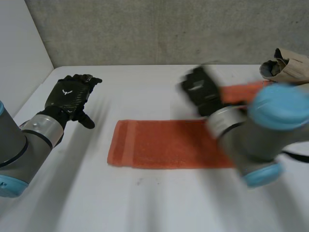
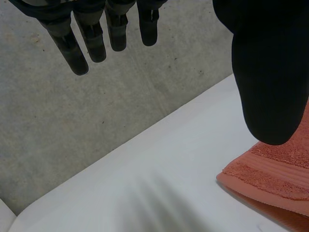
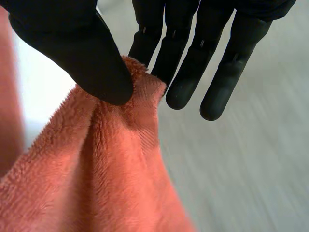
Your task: Fold the laundry.
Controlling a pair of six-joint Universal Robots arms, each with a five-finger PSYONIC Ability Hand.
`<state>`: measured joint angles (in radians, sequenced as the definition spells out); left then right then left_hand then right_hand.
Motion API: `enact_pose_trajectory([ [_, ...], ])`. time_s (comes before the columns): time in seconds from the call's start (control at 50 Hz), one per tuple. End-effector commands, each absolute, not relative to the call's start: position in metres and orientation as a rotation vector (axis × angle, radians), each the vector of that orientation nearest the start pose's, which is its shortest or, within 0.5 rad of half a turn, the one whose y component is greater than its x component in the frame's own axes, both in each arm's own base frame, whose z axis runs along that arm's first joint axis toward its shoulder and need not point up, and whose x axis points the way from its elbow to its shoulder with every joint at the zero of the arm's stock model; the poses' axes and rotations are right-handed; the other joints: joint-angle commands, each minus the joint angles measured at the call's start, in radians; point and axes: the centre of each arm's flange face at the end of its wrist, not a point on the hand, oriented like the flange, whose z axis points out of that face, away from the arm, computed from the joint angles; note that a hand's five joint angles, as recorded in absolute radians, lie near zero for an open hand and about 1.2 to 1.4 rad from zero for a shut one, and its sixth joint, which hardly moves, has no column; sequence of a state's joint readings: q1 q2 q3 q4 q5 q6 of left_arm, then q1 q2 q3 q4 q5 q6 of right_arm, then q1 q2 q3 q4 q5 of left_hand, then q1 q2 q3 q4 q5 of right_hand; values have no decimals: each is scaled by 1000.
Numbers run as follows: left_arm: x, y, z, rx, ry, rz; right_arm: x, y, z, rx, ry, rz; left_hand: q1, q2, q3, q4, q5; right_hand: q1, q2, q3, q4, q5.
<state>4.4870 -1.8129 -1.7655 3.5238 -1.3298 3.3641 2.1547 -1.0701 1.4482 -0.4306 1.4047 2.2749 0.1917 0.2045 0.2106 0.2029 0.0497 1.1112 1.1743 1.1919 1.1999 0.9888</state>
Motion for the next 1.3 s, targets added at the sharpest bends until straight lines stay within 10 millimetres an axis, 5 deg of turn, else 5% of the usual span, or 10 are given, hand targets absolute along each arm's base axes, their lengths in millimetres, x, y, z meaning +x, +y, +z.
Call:
enact_pose_trajectory([
  [0.02, -224, -294, 207, 802, 2285, -2269, 433, -187, 125, -1854, 1131, -2078, -17, -30, -36, -28, -50, 285, 222, 204, 196, 233],
  [0.12, -224, -294, 207, 800, 2285, -2269, 441, -172, 108, -1898, 1104, -2028, -17, -30, -36, -28, -50, 285, 222, 204, 196, 233],
  [0.22, -225, -293, 207, 804, 2285, -2270, 429, -174, 120, -1780, 1273, -2011, -17, -30, -36, -28, -50, -937, -1000, -1017, -1025, -989],
  [0.36, -226, -292, 206, 810, 2286, -2269, 362, -224, 171, -1339, 1788, -1975, -17, -30, -36, -28, -50, -937, -1000, -1017, -1025, -989],
  [0.72, -291, -254, 169, 1239, 2356, -2197, 276, -239, 139, -1184, 2253, -1719, 122, 109, 103, 110, 89, -859, -922, -940, -948, -911],
  [0.84, -299, -247, 164, 1344, 2245, -2148, 267, -249, 126, -1180, 2314, -1696, 66, 53, 47, 55, 34, -449, -512, -529, -537, -501],
  [0.88, -299, -246, 168, 1335, 2234, -2154, 262, -257, 123, -1172, 2349, -1712, 37, 24, 18, 25, 4, 279, 216, 199, 191, 227],
  [0.96, -296, -243, 186, 1291, 2186, -2206, 251, -277, 134, -1185, 2397, -1869, 25, 12, 6, 14, -8, 285, 222, 204, 196, 233],
  [1.12, -281, -244, 224, 1160, 2097, -2320, 282, -288, 177, -1703, 2082, -2303, 16, 3, -3, 5, -17, 285, 222, 204, 196, 233],
  [1.3, -256, -265, 239, 921, 2117, -2343, 402, -176, 155, -1913, 1130, -2176, 16, 3, -3, 5, -17, 285, 222, 204, 196, 233],
])
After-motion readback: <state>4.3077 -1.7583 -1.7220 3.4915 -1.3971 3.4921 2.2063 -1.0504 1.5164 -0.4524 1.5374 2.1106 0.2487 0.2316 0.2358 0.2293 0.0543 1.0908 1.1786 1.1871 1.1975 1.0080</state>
